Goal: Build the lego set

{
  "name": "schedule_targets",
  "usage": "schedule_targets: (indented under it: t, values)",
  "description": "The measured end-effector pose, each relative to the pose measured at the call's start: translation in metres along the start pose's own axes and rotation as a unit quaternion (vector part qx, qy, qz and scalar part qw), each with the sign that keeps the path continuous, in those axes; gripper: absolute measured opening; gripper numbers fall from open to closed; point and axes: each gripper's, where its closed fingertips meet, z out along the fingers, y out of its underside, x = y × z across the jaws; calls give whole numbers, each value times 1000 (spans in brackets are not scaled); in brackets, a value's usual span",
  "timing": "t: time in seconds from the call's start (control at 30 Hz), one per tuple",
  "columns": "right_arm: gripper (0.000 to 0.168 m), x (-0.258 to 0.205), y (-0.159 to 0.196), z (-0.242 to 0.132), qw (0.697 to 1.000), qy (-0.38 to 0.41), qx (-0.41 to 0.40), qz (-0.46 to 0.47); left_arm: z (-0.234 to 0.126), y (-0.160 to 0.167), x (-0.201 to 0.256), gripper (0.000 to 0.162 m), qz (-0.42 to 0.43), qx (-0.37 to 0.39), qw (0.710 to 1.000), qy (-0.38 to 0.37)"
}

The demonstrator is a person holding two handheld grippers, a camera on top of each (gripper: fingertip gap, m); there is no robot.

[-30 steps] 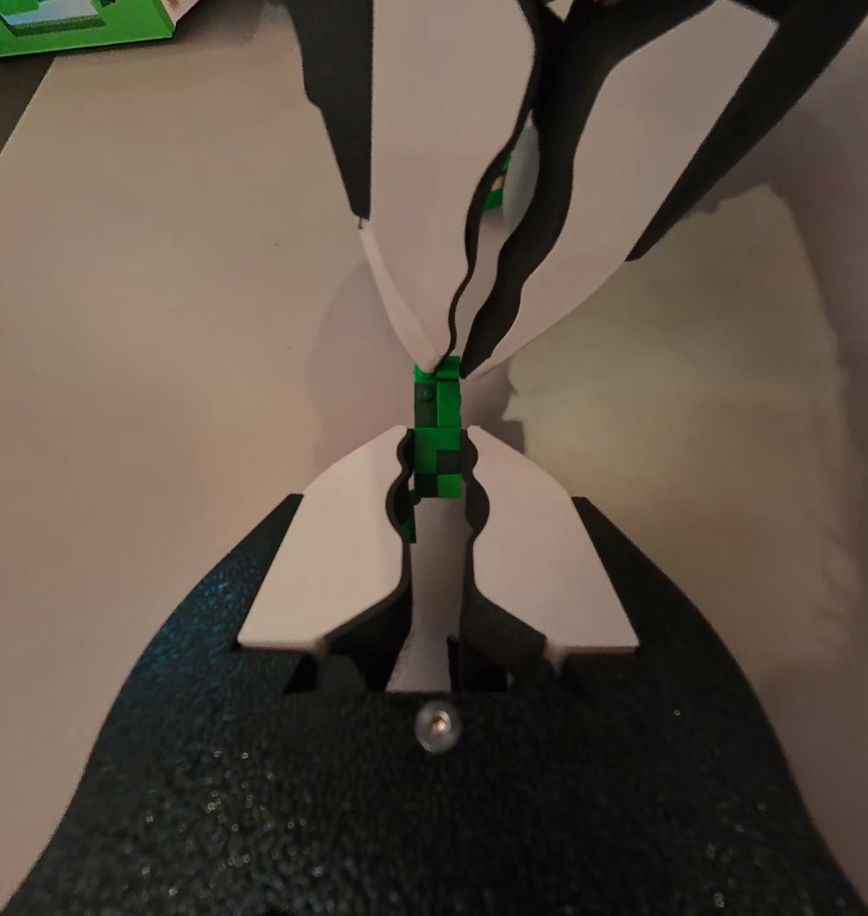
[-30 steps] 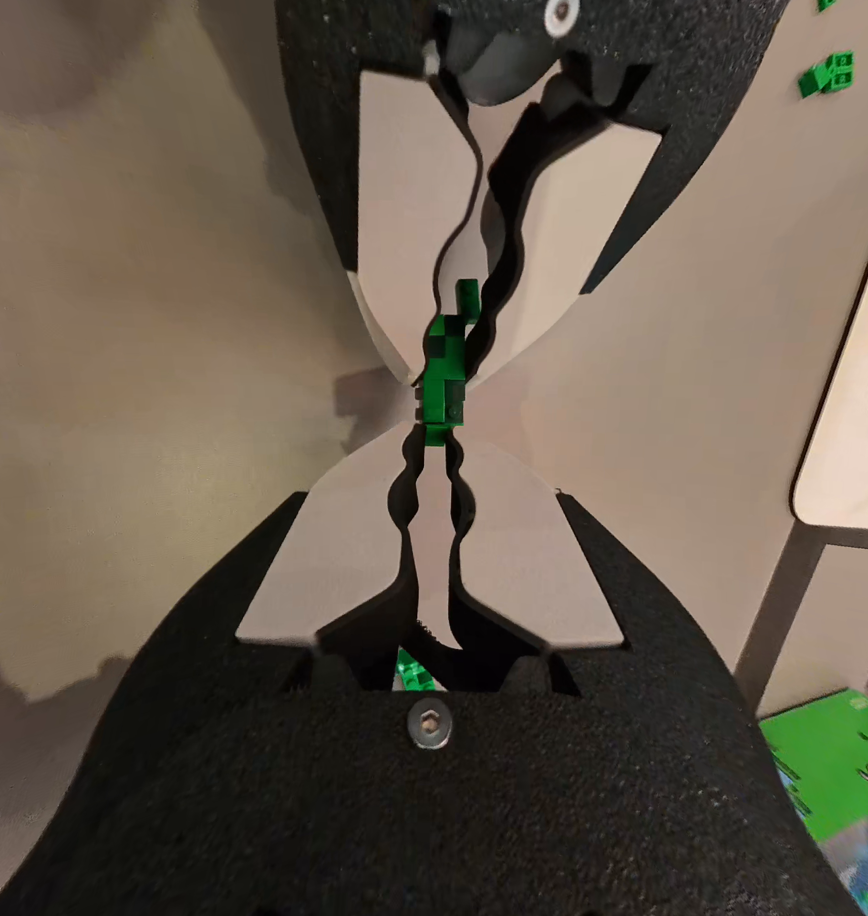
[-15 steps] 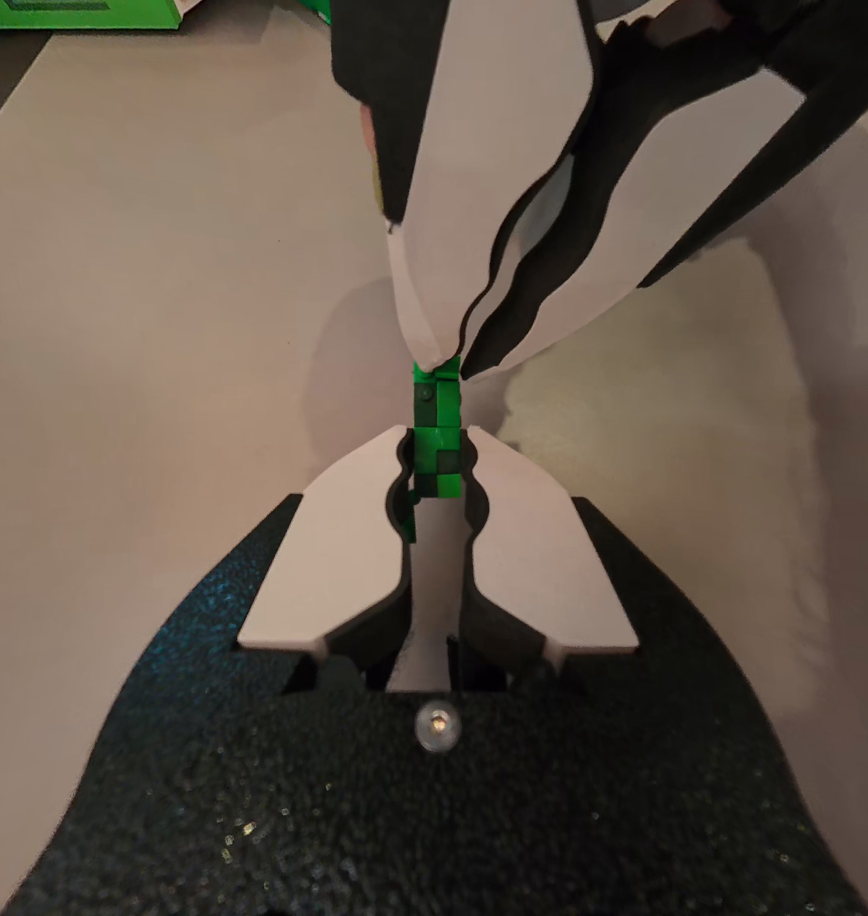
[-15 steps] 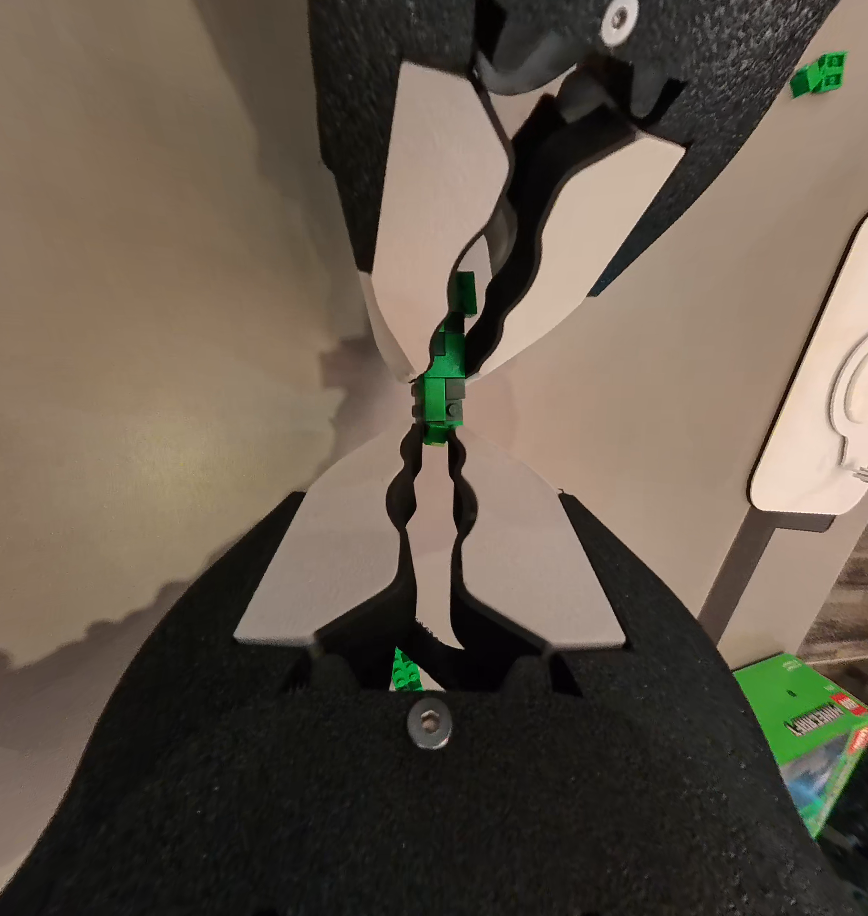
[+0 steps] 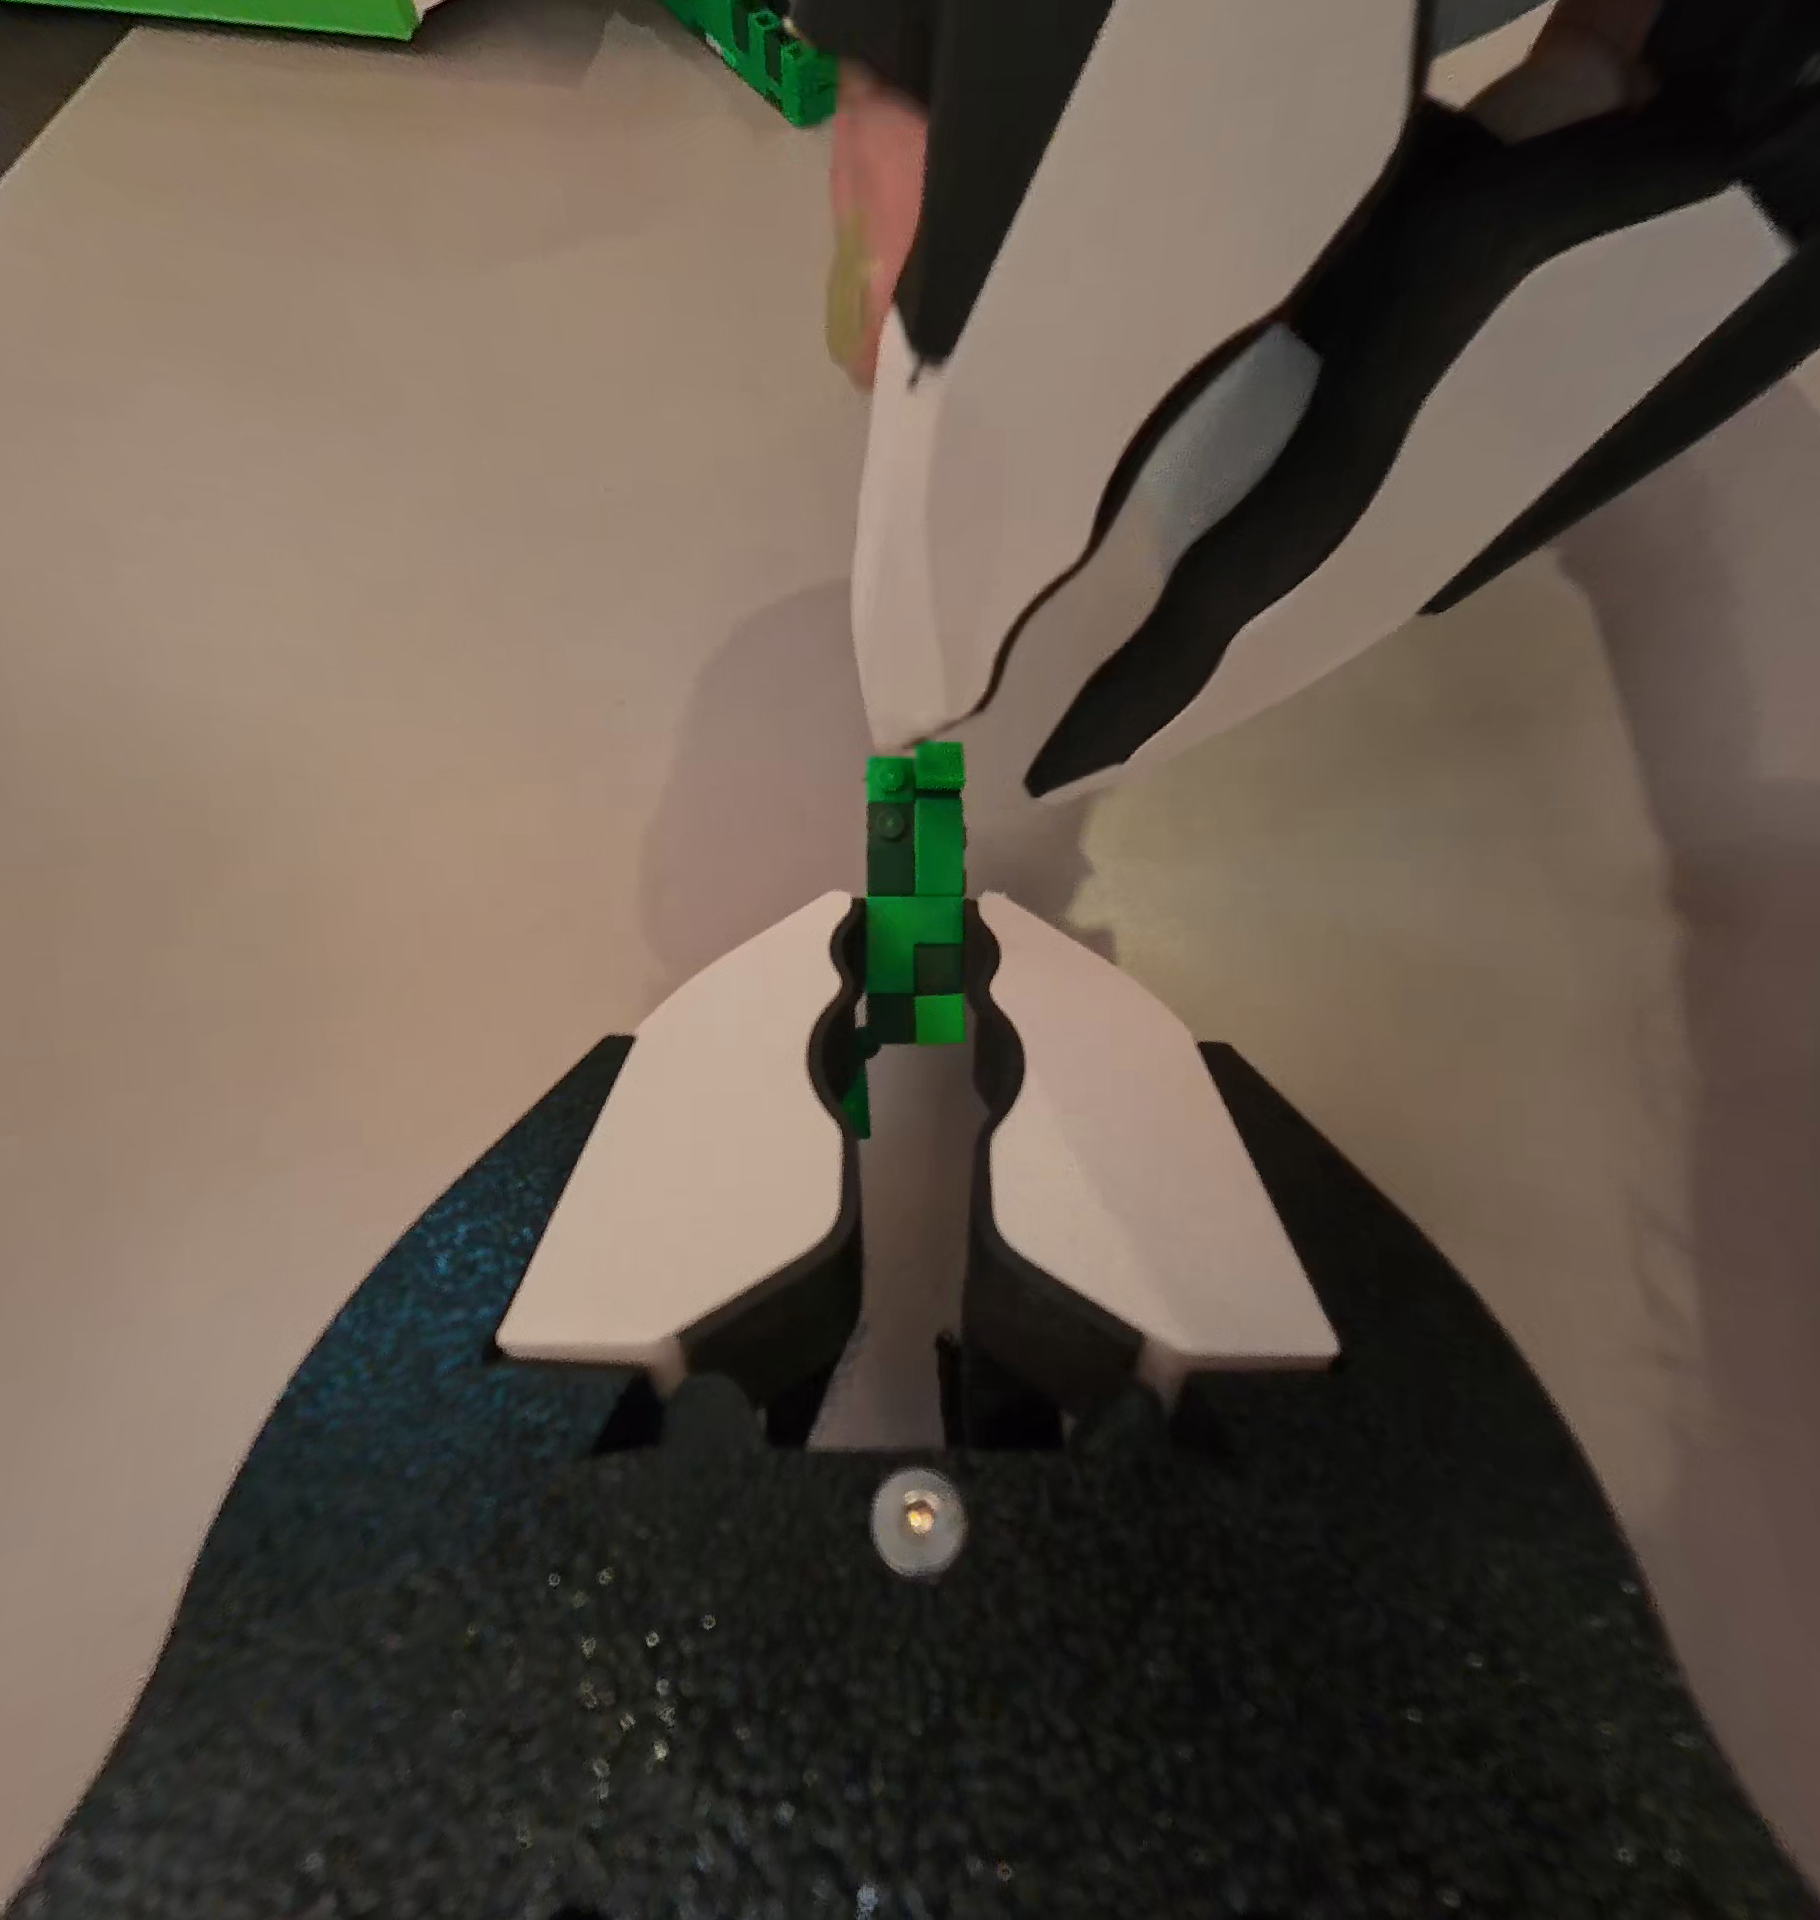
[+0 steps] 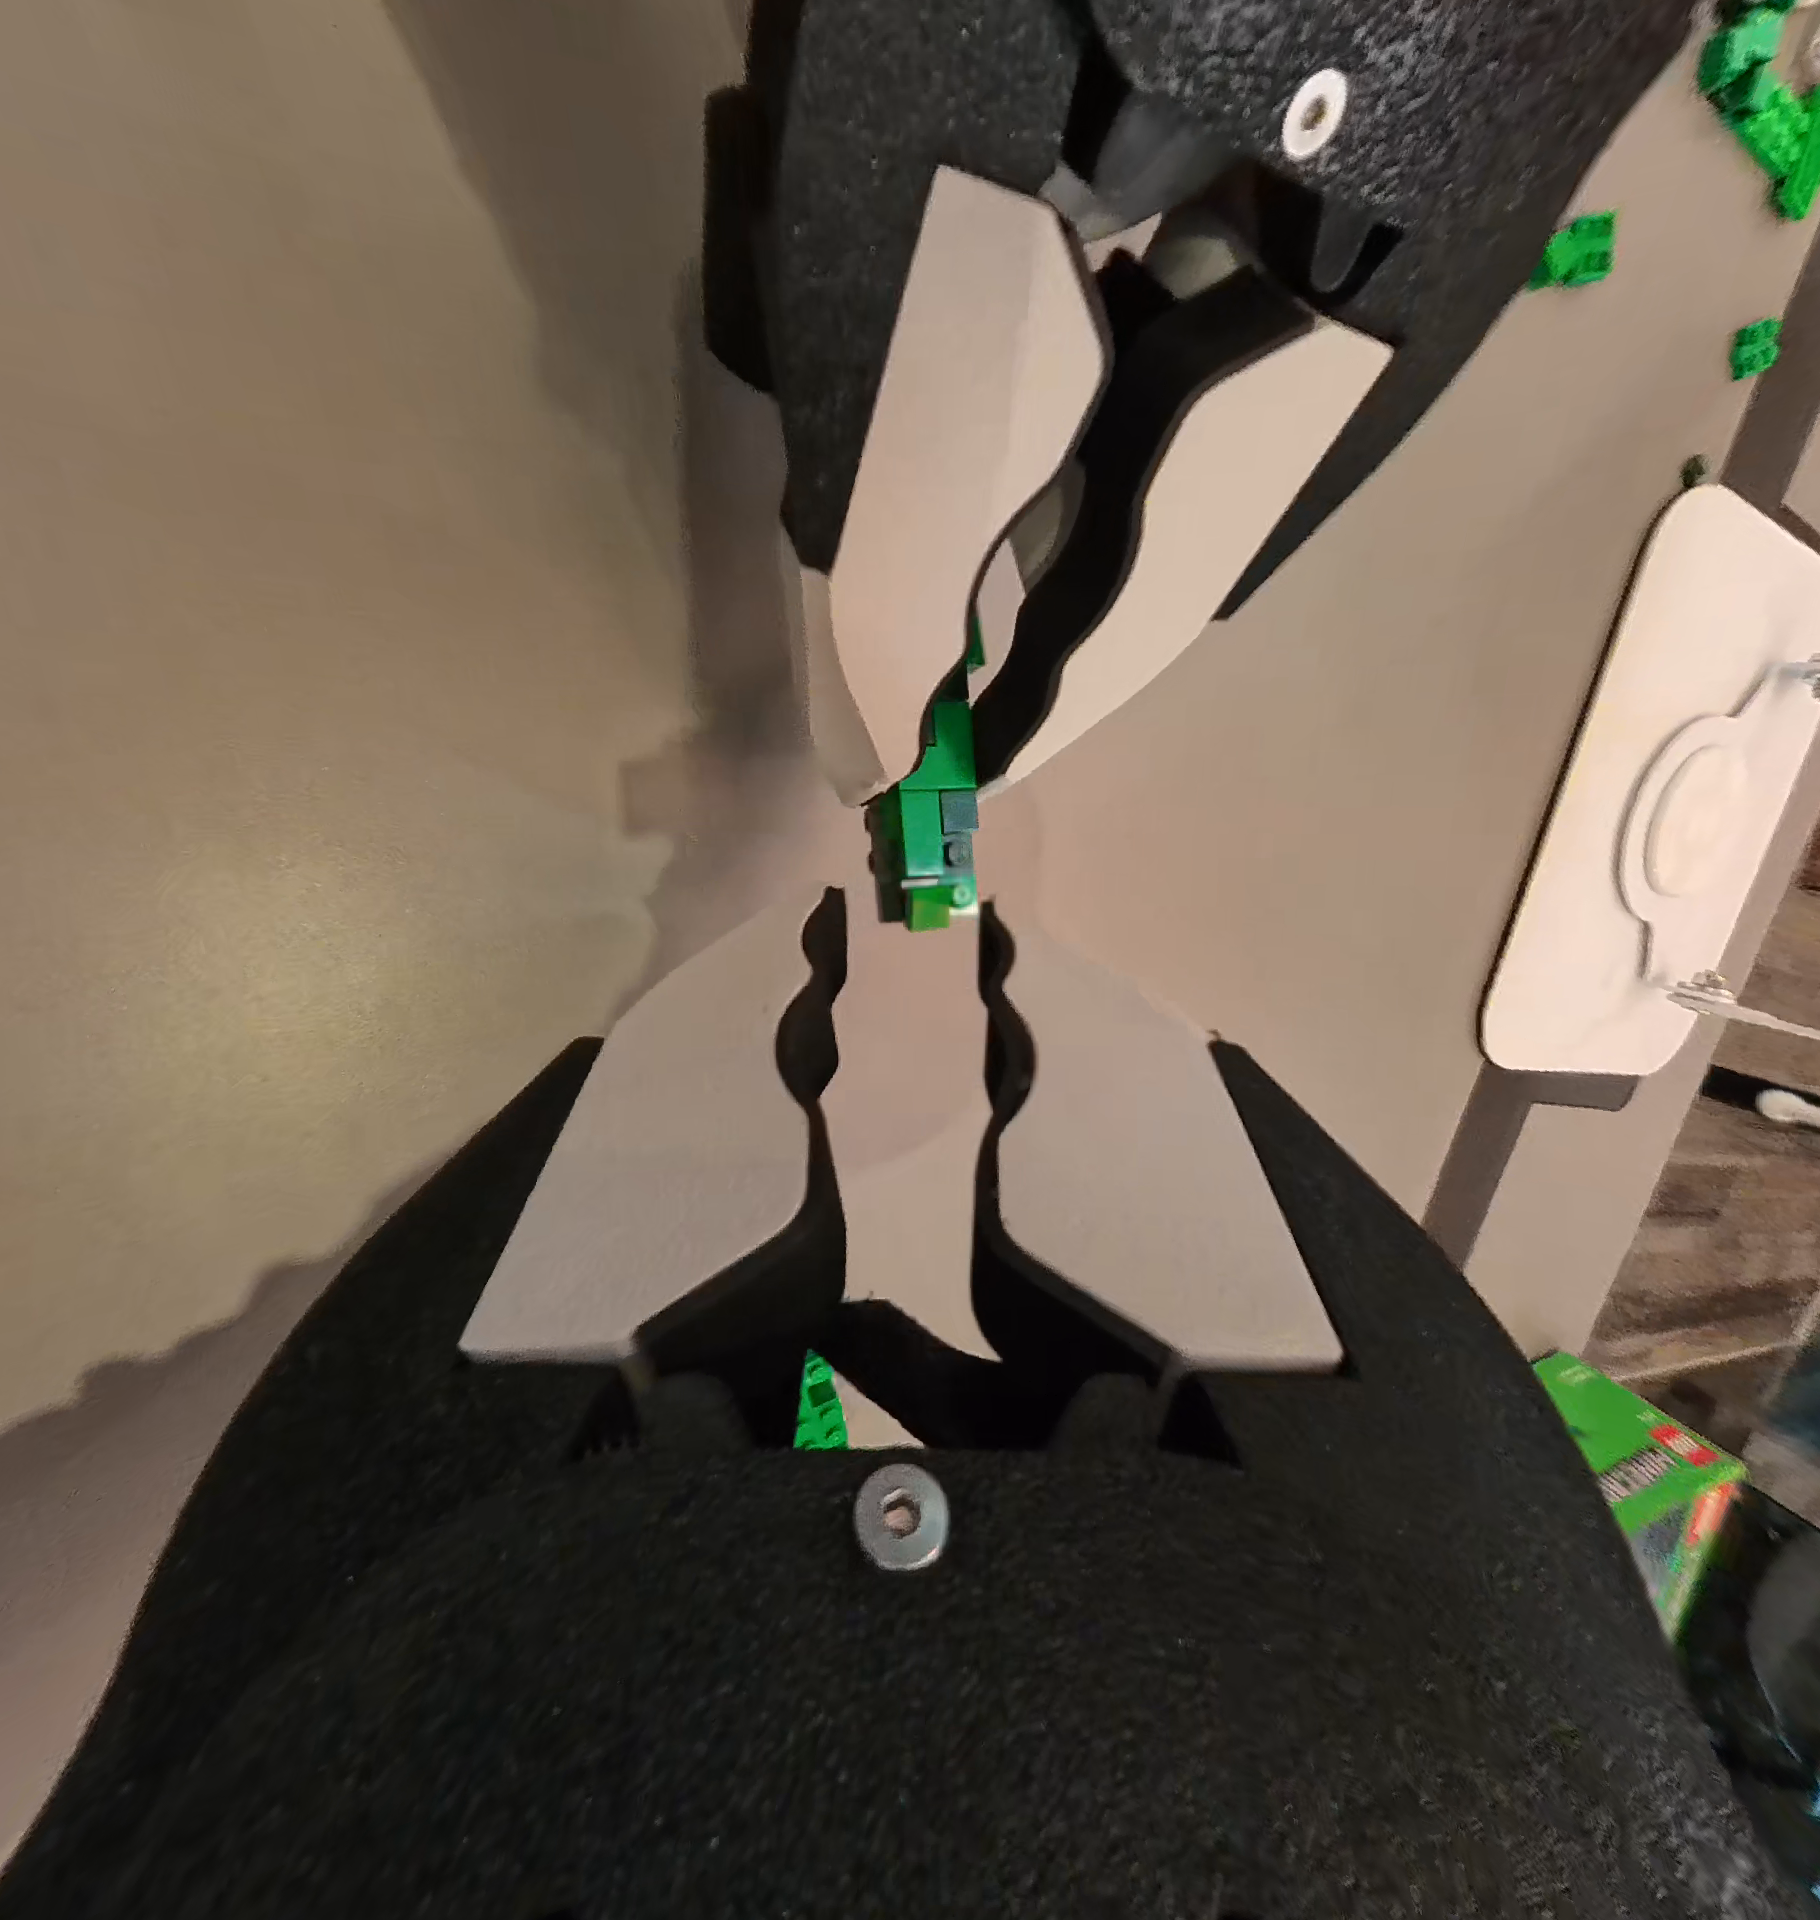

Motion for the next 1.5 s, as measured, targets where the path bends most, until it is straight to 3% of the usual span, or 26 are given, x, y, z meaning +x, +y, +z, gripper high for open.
schedule_targets:
  t: [0.1,0.2,0.3,0.43,0.87,1.2,1.5]
  values:
    - [34,7,-4,-10,998,46,37,9,-5,-3,-5,17,-13,15,1000,0]
    - [39,24,-11,-23,977,189,89,-33,-16,-12,-10,17,-41,49,998,10]
    - [46,30,-12,-27,941,311,85,-104,-28,-23,-10,17,-74,86,993,39]
    - [50,36,-16,-33,919,364,101,-111,-41,-33,-7,17,-92,113,987,71]
    - [19,35,-32,-41,887,399,100,-212,-51,-41,7,17,-91,115,983,108]
    - [17,22,-31,-40,869,378,69,-312,-47,-35,15,17,-73,84,987,114]
    - [17,12,-27,-36,897,299,67,-318,-39,-28,24,17,-75,64,985,143]
